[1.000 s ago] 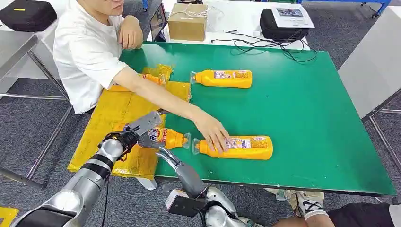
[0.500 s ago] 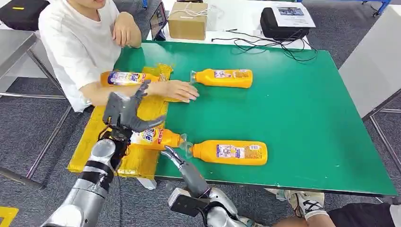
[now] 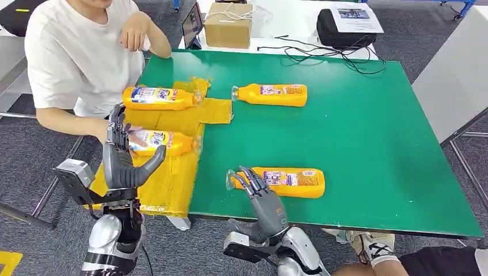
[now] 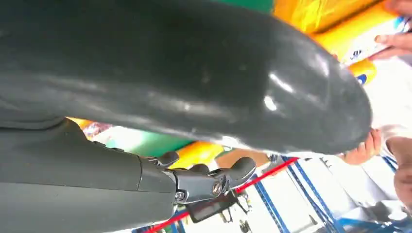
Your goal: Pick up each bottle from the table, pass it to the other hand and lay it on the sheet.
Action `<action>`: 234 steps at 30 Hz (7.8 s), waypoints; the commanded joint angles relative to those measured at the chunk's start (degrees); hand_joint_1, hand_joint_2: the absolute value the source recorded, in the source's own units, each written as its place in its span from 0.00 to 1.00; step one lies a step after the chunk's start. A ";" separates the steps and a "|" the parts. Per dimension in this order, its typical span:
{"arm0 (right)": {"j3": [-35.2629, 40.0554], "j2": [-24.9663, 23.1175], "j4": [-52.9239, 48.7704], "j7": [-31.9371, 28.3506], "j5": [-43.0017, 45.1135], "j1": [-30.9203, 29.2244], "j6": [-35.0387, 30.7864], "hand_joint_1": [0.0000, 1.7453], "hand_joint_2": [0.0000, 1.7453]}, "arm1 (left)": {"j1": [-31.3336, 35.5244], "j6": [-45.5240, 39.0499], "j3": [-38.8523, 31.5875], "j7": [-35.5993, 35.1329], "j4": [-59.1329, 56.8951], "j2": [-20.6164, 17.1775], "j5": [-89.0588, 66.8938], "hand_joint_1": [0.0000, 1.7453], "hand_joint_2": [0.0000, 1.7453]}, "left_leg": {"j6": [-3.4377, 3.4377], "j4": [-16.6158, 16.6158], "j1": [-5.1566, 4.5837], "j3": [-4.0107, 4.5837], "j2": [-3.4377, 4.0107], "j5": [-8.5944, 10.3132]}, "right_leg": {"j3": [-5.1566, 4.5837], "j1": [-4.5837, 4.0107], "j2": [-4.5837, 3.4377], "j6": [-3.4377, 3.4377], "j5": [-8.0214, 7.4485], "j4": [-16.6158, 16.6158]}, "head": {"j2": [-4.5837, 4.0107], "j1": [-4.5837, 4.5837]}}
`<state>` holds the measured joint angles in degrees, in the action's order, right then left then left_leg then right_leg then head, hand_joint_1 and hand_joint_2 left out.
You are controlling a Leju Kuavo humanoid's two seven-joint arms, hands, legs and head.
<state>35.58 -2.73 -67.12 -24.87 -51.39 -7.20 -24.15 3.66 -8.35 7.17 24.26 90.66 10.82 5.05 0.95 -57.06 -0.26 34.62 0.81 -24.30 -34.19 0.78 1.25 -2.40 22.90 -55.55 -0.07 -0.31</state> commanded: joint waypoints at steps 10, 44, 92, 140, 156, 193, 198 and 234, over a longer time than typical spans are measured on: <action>-14.30 18.03 -6.51 11.81 -11.77 0.45 6.57 0.00 1.00 | -12.64 -4.69 -7.95 2.22 12.43 1.61 -5.57 0.00 1.00 | 0.00 0.01 0.02 -0.31 -0.12 -0.15 | 0.37 0.01 -0.04 0.01 0.14 0.07 | 0.00 -0.02; -7.65 5.13 36.80 5.66 -8.94 -27.05 8.75 0.00 1.00 | -4.34 -3.38 -4.64 0.87 0.23 0.49 -5.86 0.00 1.00 | 0.17 0.01 -0.09 -0.22 0.09 0.01 | 0.21 0.12 -0.22 -0.18 -0.04 0.01 | 0.00 0.02; -4.95 7.05 45.30 7.75 0.45 -32.35 31.96 1.00 1.00 | -7.15 -2.97 -5.51 1.95 1.47 0.25 -4.29 0.00 1.00 | 0.25 0.07 -0.10 -0.61 -0.23 0.10 | 0.66 0.13 0.14 -0.24 0.00 0.14 | 0.00 0.00; -4.34 -10.80 15.19 -8.32 23.58 -13.66 14.09 1.00 1.00 | -15.11 13.42 15.68 8.20 -6.71 -1.80 5.99 0.00 1.00 | 0.07 0.06 -0.01 -0.23 0.13 -0.19 | 0.21 0.03 -0.20 -0.10 0.15 0.04 | 0.00 0.00; 3.93 -13.65 18.66 -9.62 17.64 -11.86 10.54 1.00 1.00 | -11.78 6.94 12.70 5.24 -5.67 1.39 3.30 0.00 1.00 | 0.04 0.06 0.04 -0.34 0.02 -0.24 | 0.33 -0.02 -0.14 -0.05 0.23 0.04 | 0.00 0.00; 11.08 -13.60 19.14 -9.49 20.52 -11.03 10.36 0.00 1.00 | -9.61 25.07 12.78 6.09 -6.23 1.34 14.26 1.00 1.00 | 0.06 0.04 0.01 -0.27 -0.03 -0.21 | 0.27 0.01 -0.05 -0.06 0.22 0.03 | 0.00 0.00; 8.70 -13.50 16.56 -8.71 21.94 -10.51 10.93 0.00 1.00 | -9.95 29.85 12.60 6.97 -4.73 1.79 16.10 1.00 1.00 | 0.06 0.00 0.03 -0.22 -0.05 -0.21 | 0.23 -0.01 -0.02 -0.07 0.23 0.01 | 0.00 0.00; 3.80 -13.06 10.69 -7.66 24.37 -7.87 9.59 0.00 0.00 | 5.64 -22.20 -7.78 10.31 -25.77 -4.76 -42.69 1.00 1.00 | 0.04 0.11 0.04 -0.30 -0.07 -0.11 | 0.29 0.00 -0.03 -0.05 0.17 0.05 | 0.00 0.04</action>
<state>39.34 -16.09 -59.12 -31.96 -27.78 -13.59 -14.53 2.37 -24.46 2.14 35.98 78.26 10.53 -29.60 1.06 -57.06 -0.25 34.57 0.87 -24.40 -34.16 0.79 1.20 -2.53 23.01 -55.58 -0.07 -0.26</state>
